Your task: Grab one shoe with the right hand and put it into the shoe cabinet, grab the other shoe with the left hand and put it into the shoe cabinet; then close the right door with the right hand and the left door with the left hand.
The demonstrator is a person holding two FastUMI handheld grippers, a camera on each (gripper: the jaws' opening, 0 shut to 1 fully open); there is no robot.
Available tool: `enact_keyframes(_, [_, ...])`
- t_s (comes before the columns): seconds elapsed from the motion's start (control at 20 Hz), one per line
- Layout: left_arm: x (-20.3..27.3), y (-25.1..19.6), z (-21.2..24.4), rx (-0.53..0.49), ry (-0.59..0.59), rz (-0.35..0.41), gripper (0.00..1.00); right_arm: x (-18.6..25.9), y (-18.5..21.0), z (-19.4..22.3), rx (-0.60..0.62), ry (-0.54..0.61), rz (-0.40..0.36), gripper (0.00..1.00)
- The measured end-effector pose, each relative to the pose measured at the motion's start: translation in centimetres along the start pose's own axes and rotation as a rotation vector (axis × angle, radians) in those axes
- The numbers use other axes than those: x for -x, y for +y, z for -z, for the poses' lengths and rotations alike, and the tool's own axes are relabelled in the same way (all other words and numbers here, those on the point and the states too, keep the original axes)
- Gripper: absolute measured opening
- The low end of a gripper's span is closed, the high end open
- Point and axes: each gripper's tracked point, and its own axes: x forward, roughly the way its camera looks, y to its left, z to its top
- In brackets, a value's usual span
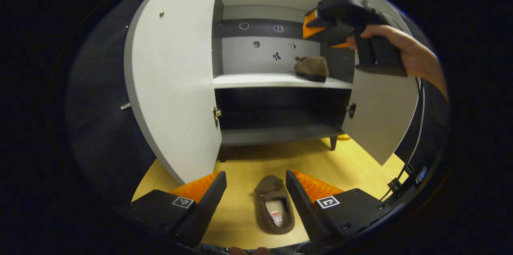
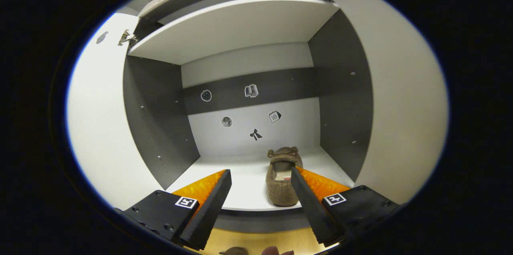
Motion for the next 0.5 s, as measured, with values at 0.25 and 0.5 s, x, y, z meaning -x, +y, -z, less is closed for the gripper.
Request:
enact_keyframes(0.25, [-2.9, -0.6, 7.3, -0.018, 0.131, 0.012, 0.93, 5.6, -1.1, -2.5, 0.022, -0.078, -0.005, 0.98])
enact_keyframes(0.5, [-7.0, -0.8, 12.3, -0.005, 0.213, 0.029, 0.84, 10.5, -1.6, -5.3, -0.024, -0.115, -0.002, 0.98])
